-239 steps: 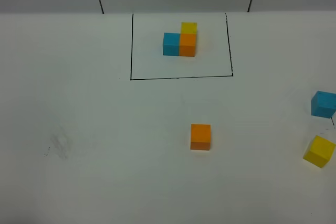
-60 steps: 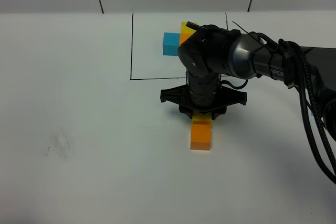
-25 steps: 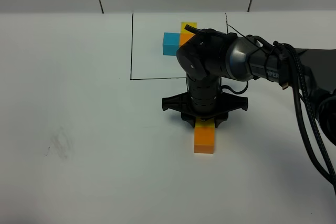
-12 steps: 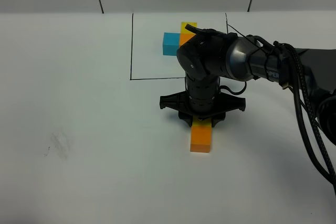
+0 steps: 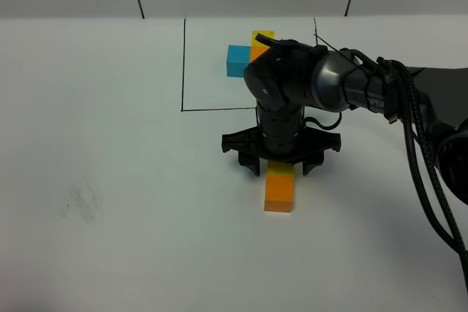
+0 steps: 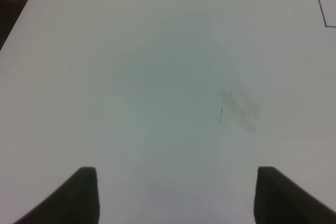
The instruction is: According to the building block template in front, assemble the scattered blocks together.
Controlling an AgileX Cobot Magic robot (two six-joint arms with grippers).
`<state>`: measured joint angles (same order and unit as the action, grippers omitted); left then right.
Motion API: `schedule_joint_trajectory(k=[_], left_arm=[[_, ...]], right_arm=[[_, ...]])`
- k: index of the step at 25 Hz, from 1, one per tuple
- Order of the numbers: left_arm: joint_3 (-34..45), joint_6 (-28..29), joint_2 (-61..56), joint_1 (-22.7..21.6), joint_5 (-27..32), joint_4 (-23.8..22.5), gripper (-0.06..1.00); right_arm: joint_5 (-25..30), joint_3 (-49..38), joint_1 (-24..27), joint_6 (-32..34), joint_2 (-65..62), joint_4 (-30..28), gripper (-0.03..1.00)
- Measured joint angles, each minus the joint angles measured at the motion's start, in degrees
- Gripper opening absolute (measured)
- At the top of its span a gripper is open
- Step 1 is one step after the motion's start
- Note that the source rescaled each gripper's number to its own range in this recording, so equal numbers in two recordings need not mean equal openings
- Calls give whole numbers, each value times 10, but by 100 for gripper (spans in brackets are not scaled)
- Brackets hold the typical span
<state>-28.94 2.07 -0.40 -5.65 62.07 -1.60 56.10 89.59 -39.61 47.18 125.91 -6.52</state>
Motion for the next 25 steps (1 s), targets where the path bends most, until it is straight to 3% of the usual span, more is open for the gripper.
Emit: schedule_joint_trajectory(k=[5,9,16,20,23,25], left_arm=[[0,0,0,0,0,0,40],[0,0,0,0,0,0,40],[0,0,0,0,0,0,40],[0,0,0,0,0,0,40],[0,0,0,0,0,0,40],[0,0,0,0,0,0,40]], right_arm=[[58,48,0,-26,-34,-29,63],[75,77,0,-50,-84,-57,64],[126,119,0,-106,-212,-253,65],[131,120,4,-158,-291,-271,65],[133,120,14,-195,-344,-263,76],[133,120,33,-211,-381,-260,91]])
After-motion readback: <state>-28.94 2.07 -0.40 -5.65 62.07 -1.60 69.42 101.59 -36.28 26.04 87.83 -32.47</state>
